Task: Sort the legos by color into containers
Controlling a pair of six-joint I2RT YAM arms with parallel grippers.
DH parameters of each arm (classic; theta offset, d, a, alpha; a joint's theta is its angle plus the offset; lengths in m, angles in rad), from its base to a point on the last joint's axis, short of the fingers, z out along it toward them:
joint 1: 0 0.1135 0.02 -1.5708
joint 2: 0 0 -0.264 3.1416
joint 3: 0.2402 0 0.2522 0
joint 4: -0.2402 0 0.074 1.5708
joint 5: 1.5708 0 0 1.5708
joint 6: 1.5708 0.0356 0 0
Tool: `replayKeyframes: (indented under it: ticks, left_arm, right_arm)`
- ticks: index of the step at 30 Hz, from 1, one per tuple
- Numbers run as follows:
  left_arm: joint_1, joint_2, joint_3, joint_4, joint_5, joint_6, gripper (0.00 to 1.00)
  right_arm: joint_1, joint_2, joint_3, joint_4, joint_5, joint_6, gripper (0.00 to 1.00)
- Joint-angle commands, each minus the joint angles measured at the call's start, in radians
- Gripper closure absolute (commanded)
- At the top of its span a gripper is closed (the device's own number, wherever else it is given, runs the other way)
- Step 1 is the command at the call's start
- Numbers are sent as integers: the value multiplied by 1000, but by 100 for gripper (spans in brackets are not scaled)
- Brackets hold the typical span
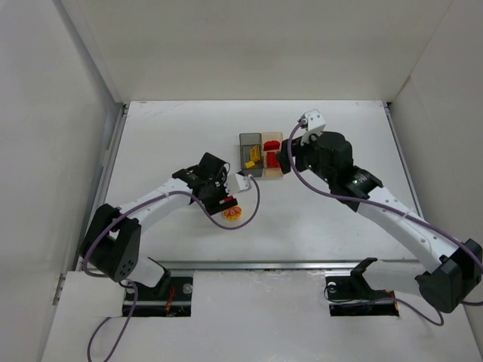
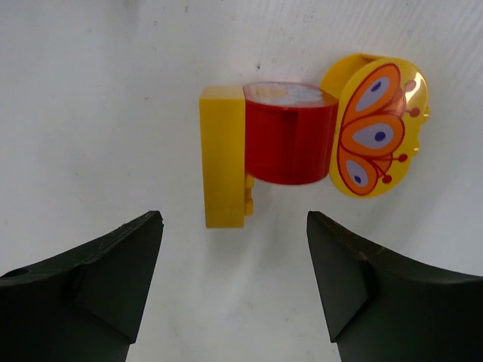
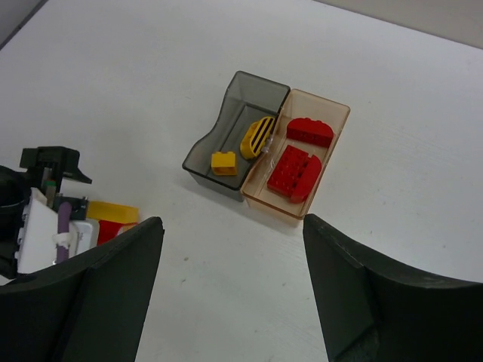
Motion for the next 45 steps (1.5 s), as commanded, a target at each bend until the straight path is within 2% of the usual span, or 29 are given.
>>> replayKeyframes:
  ticks: [1,4,6,7,8,11,12,15,22,29,33,36,37,40,42,45]
  left_arm:
    - [-4,41,6,62,28,-44,25]
    - [-4,73,15,73,28,-44,29]
    - [-4,82,15,82,28,-44,36]
    - [-4,83,15,82,28,-44,54]
    - [-4,83,15,82,28,-44,62]
    - [-4,83,15,82,50,-44,77]
    - [-4,83,15,82,61,-44,86]
    - [-4,92,15,82,71,-53,99]
    - [-4,92,83,29,137,-155,100]
    - [-4,73,343,-51,275,-353,100]
    - [-26,84,443,-76,254,-444,100]
    - [-35,118,501,-103,226,-507,100]
    - [-35,127,549,-112,226,-537,100]
    - [-35,136,610,-125,170,-582,100]
    - [-44,126,611,-96,139,-591,100]
    - [-44,92,601,-63,91,-591,100]
  right_arm:
    - [13,-31,-16,1,-9,6,20]
    - [13,-42,-25,-9,-9,6,20]
    - [13,-42,-34,-9,-9,6,20]
    - [13,-42,-34,-9,-9,6,20]
    - [13,-42,-34,-9,-9,6,20]
    - [13,-42,-34,-9,-9,6,20]
    - [13,-31,-34,-9,-18,6,20]
    - [13,-22,-34,-9,-30,15,20]
    - [13,-77,-80,-9,-108,-51,20]
    - [13,-296,-226,76,-269,-143,19]
    - [13,-370,-273,153,-386,-181,19]
    - [13,-370,-264,173,-395,-162,19]
    - [13,-359,-264,173,-348,-140,19]
    - [13,-341,-231,182,-168,11,6]
    - [13,-309,-182,182,-155,106,1]
    - [13,-243,-91,182,-198,196,1]
